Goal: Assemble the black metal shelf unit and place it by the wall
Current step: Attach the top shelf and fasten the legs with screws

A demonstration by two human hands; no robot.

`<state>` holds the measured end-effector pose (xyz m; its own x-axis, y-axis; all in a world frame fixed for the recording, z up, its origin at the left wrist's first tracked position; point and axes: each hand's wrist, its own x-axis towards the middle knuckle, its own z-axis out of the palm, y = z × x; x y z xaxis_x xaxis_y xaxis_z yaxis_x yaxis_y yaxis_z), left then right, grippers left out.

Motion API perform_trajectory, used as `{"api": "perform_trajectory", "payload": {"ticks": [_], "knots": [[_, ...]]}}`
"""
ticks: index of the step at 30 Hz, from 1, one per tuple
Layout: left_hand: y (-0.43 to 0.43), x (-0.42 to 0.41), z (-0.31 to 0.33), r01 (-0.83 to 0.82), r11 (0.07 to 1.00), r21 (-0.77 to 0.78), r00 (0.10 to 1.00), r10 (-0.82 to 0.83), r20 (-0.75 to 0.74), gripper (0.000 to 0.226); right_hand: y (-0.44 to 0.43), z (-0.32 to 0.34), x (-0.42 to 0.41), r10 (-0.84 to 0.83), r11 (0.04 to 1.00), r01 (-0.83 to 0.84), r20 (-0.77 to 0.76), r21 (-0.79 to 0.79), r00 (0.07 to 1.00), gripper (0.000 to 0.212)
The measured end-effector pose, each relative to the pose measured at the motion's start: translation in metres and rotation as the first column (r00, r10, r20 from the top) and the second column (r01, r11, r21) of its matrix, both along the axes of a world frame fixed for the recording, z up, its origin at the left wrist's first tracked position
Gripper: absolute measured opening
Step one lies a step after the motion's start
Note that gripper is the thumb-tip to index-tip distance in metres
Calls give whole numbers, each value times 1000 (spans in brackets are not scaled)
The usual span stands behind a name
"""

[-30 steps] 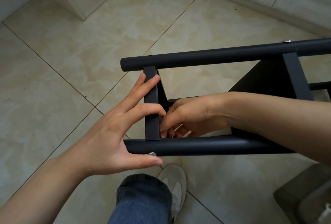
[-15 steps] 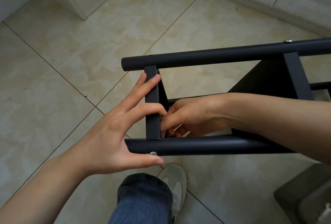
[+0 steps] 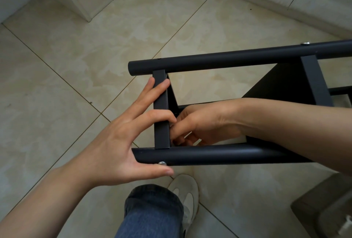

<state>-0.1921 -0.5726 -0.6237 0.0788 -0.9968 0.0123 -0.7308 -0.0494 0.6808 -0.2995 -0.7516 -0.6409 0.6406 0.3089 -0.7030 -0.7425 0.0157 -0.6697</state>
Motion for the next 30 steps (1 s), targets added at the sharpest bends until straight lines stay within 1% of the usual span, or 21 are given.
{"api": "perform_trajectory", "payload": {"ticks": [4, 7, 11, 15, 18, 20, 24, 27, 30], "knots": [[0, 0, 0, 0, 1000, -3, 1000, 0, -5, 63, -3, 3, 0, -20, 998, 20, -9, 61, 1000, 25], [-1, 0, 0, -1, 1000, -5, 1000, 1, -3, 63, -4, 4, 0, 2, 999, -1, -22, 44, 1000, 29], [0, 0, 0, -1, 1000, -5, 1000, 1, -6, 62, -2, 2, 0, 25, 999, -25, -11, -22, 1000, 16], [0, 0, 0, -6, 1000, -5, 1000, 6, -11, 62, -1, 4, -1, 13, 1000, -13, 7, 8, 1000, 12], [0, 0, 0, -7, 1000, -5, 1000, 7, -11, 62, -4, 5, -1, 6, 998, -6, -6, 63, 1000, 25], [0, 0, 0, -6, 1000, -7, 1000, 6, -9, 62, -5, 4, -1, 3, 998, -2, -14, 57, 1000, 29], [0, -1, 0, -7, 1000, -5, 1000, 7, 2, 62, -2, 2, 0, 11, 1000, -11, 20, -15, 1000, 33], [1, -1, 0, -6, 1000, -10, 1000, 6, 12, 62, -2, 3, 0, -7, 1000, 7, 20, 24, 1000, 40], [1, -1, 0, -9, 1000, -19, 1000, 10, 17, 62, -4, 4, 0, -9, 999, 8, 20, 41, 1000, 40]]}}
